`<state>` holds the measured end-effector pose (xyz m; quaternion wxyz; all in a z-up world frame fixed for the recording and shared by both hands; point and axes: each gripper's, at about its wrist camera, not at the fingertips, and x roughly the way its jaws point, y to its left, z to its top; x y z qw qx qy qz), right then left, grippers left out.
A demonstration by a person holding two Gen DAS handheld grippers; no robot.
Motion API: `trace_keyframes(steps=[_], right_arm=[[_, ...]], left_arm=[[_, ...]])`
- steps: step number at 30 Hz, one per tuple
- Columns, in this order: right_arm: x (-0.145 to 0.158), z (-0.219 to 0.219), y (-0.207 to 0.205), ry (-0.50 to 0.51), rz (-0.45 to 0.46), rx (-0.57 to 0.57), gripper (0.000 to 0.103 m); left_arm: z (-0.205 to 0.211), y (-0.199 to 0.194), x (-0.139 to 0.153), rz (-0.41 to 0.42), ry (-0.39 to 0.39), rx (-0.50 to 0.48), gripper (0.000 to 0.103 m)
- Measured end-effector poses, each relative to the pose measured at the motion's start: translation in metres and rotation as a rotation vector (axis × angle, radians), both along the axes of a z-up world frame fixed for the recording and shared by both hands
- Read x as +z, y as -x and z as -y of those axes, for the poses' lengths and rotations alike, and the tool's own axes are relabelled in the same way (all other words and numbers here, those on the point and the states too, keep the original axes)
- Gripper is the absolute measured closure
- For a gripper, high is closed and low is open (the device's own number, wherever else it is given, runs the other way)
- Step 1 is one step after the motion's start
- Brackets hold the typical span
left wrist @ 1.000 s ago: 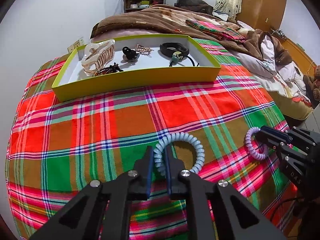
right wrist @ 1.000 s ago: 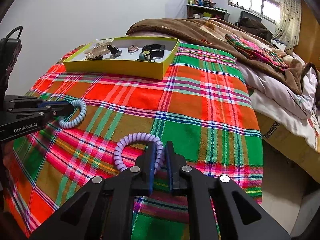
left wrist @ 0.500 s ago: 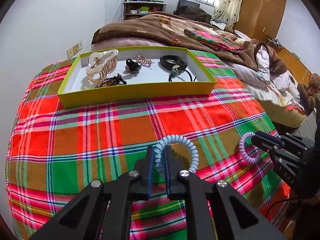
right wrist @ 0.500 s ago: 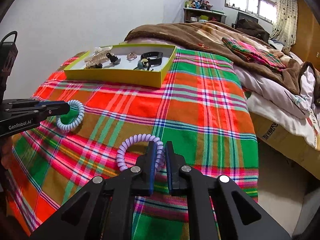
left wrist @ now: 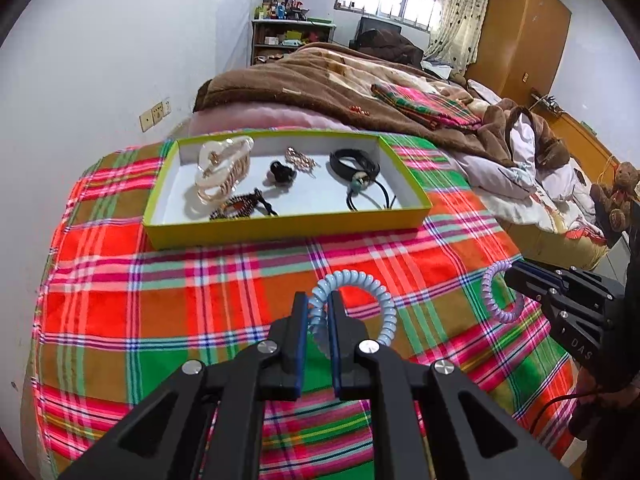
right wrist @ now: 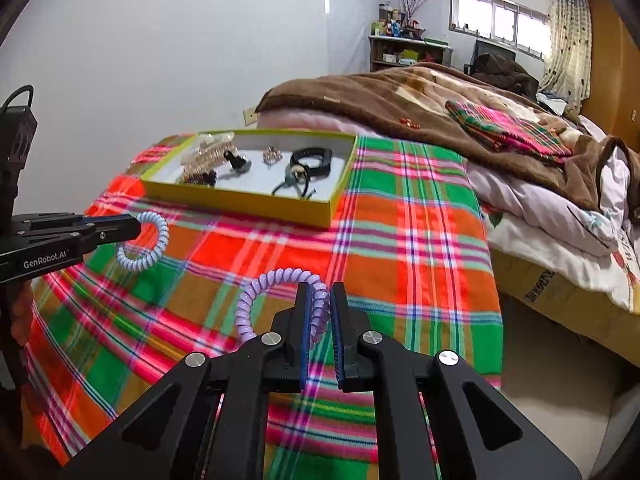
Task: Organize jewelry
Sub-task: 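Carry the lavender coil with the right tool while the left tool carries the blue coil into the box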
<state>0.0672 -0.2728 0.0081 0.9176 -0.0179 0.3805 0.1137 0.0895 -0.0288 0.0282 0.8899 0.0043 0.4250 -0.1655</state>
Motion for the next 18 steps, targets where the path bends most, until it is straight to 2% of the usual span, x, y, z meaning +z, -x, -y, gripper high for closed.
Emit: trace_keyframes(steps=[9, 18], right_arm=[[0.022, -0.008, -0.023, -0.023, 0.036, 0.014, 0.094], [0.044, -0.026, -0.075, -0.051, 0.067, 0.033, 0.094]], left_arm=[[-0.017, -0.018, 0.021, 0.038, 0.02, 0.031, 0.093], [-0.026, -0.043, 0.032, 0.053, 0.032, 0.046, 0.093]])
